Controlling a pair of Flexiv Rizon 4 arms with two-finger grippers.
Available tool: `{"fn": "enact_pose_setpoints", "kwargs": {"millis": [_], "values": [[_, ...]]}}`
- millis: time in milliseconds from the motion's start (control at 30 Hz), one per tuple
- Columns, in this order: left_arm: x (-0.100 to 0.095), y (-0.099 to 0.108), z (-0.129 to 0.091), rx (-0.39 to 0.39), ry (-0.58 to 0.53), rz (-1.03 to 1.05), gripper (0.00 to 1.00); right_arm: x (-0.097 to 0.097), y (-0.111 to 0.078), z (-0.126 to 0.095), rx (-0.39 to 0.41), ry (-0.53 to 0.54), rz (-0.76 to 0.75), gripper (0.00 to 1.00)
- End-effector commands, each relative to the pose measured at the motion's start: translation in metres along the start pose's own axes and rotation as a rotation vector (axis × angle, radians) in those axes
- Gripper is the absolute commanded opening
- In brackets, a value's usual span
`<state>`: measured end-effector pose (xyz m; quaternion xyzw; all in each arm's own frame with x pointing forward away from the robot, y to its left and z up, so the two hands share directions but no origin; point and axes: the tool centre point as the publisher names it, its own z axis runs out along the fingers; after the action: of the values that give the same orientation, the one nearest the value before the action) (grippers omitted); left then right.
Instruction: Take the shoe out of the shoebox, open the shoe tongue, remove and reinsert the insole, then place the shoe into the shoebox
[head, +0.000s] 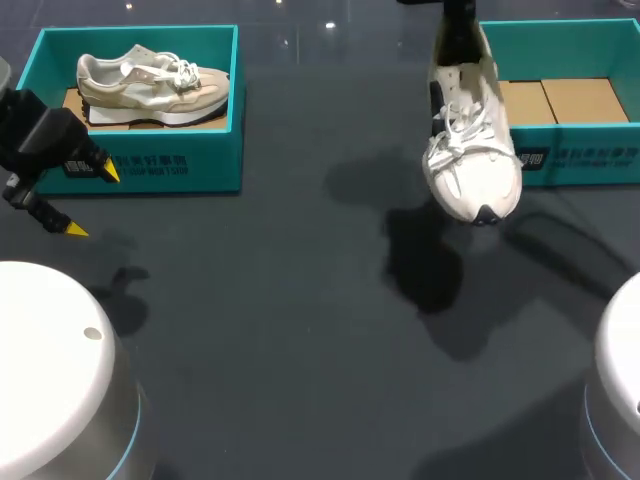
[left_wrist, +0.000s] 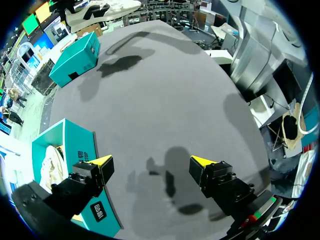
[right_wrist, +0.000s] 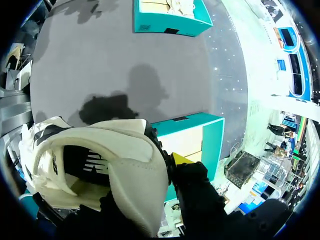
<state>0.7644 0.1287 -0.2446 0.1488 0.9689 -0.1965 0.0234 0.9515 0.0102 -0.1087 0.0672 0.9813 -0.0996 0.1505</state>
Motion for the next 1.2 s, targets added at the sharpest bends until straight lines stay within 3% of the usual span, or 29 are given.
{"fn": "enact_pose_setpoints", "kwargs": {"millis": [33,67,500,667,733,1000,1200], "values": [[0.0,0.0,0.0,-0.002,0.001,0.001,1.0,-0.052,-0.025,-0.011,-0.004,0.025,-0.026,0.0],[0.0,0.0,0.0,-0.002,0.001,0.001,1.0,-0.066,-0.038,-0.008,-0.015,0.008,-0.022,0.0],[0.0,0.0,0.0,-0.002,0.001,0.001,1.0,-0.066,-0.038,-0.008,-0.015,0.008,-0.022,0.0],[0.0,0.0,0.0,-0.002,0.001,0.001,1.0,-0.114,-0.084,0.008,0.075,-0.061,-0.043,0.0],[0.0,0.0,0.0,-0.002,0.001,0.001,1.0,-0.132,-0.103,0.019,0.066,-0.078,-0.053,0.0],[0.0,0.0,0.0,-0.002,0.001,0.001,1.0,-0.166,-0.16,0.065,0.061,-0.053,-0.061,0.0],[0.0,0.0,0.0,-0.002,0.001,0.001,1.0,-0.166,-0.16,0.065,0.061,-0.053,-0.061,0.0]]}}
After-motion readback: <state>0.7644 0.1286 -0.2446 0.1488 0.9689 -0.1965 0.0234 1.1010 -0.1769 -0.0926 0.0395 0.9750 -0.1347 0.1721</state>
